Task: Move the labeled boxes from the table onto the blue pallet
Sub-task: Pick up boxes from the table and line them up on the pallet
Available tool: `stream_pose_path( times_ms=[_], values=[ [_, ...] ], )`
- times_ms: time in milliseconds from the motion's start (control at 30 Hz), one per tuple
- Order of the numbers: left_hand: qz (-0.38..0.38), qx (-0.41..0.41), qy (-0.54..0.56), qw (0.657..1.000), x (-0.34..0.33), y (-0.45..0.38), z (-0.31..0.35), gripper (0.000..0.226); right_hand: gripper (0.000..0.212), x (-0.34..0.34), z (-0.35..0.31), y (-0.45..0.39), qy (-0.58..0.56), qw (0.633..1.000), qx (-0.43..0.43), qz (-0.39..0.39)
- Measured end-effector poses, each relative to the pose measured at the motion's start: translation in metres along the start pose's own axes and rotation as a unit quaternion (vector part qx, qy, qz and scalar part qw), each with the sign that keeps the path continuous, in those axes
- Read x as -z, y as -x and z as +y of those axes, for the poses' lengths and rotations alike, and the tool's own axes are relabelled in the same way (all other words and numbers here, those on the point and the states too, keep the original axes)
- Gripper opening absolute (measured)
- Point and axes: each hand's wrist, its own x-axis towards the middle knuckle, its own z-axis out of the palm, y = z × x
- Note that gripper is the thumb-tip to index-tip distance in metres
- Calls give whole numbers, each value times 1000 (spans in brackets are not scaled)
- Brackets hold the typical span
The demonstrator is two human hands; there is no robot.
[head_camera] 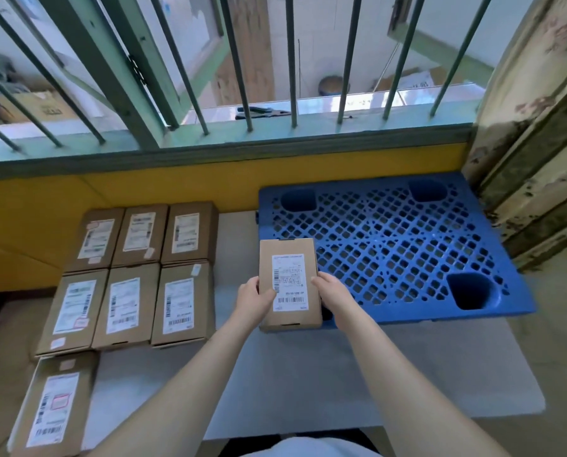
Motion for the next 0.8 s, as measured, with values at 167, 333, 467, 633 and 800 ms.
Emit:
stream_pose_path(
  times_ms=[167, 333, 467, 633, 800],
  values=[
    [8, 25, -24, 999, 0, -9, -8, 58, 56, -4, 0, 0, 69, 996, 22, 58],
    [43, 35, -16, 998, 28, -7, -16, 70, 40, -24, -11, -2, 180, 965, 120, 150],
    [108, 48, 7, 993, 81, 7, -43, 66, 55, -83, -25, -2, 203, 951, 205, 110],
    [183, 98, 46, 977, 156, 32, -112, 58, 58, -181, -28, 13, 234, 939, 251, 12],
    [217, 141, 57, 964, 227, 54, -206, 53, 59, -283, -1, 35, 311, 915, 247, -77]
  ],
)
